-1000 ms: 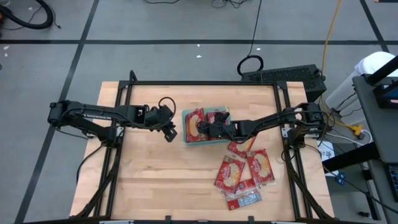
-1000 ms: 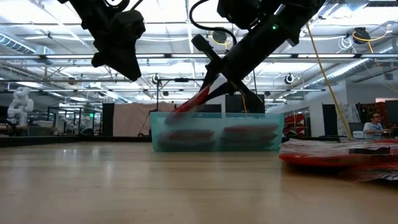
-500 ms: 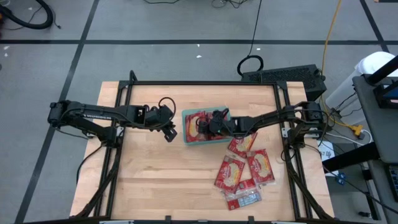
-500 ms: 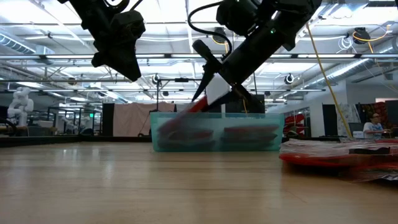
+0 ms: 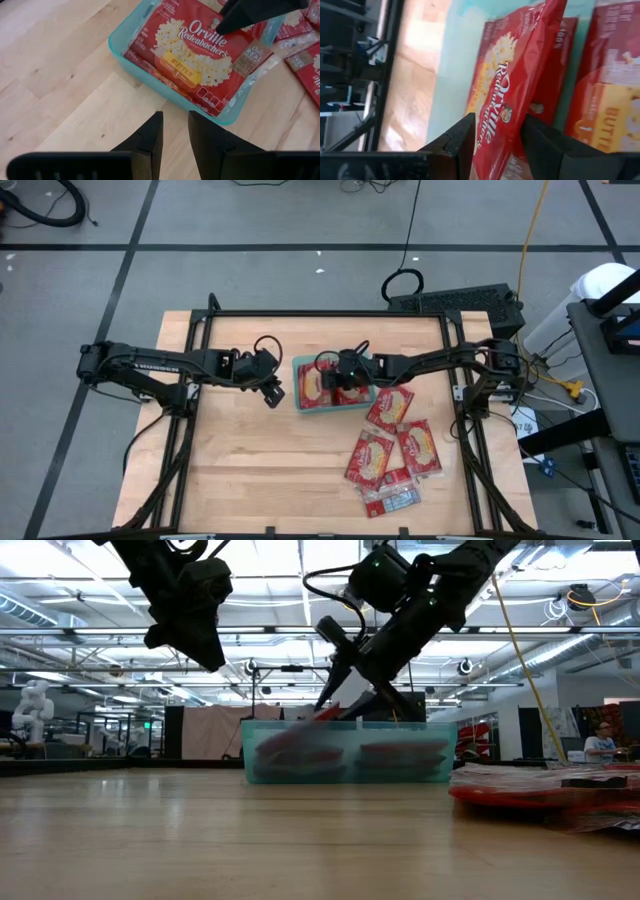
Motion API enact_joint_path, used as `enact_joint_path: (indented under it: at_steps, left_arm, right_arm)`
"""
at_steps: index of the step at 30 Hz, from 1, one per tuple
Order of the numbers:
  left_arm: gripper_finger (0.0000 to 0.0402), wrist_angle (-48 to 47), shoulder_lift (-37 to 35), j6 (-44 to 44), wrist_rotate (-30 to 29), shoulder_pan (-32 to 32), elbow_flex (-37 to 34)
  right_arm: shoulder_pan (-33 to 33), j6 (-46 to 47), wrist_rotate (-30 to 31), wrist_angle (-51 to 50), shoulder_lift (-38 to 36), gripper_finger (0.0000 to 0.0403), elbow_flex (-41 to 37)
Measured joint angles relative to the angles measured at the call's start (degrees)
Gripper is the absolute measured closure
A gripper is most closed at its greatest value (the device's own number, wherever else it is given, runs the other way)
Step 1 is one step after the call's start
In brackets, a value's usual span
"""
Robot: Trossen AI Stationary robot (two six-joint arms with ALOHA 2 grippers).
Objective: Sort popcorn bags into baskets
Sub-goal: Put the red popcorn bag into the green bin
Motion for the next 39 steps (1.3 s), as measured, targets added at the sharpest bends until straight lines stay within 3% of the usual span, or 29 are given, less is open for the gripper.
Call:
enact_joint_path:
  at_steps: [11,17,20,24,28,39]
  left_arm:
    - [0.0309,-0.83,0.0,-0.48,-0.01,-0.02,0.0]
    - [0.0309,-1.0,-0.02,-0.22,-0.03,0.01,0.0]
    - [0.0309,-0.77,-0.02,-0.13,-0.04,0.01,0.0]
    - [0.0309,-0.89,-0.02,-0.09,-0.01,0.01,0.0]
    - [0.0309,-1.04,-0.02,-0.11,-0.01,-0.14,0.0]
    - [0.0309,-1.1,-0.04,-3.47,0.69,-2.76,0.0]
  right_arm:
    - [-3.84,-10.49,-3.68,-5.57,-5.35,0.0256,0.0]
    - [-4.81,-7.27,-8.89,-5.88,-5.27,0.0305,2.59]
    - [-4.38,-8.59,-9.0,-7.58,-3.33,0.0344,8.65]
    - [-4.36,-16.3,-9.0,-20.78,1.67,0.0392,18.28]
    - [-4.38,-23.43,-8.22,-30.46,6.48,0.0395,25.1]
    - [-4.27,-26.95,-8.73,-24.86,16.11,0.0402,25.33]
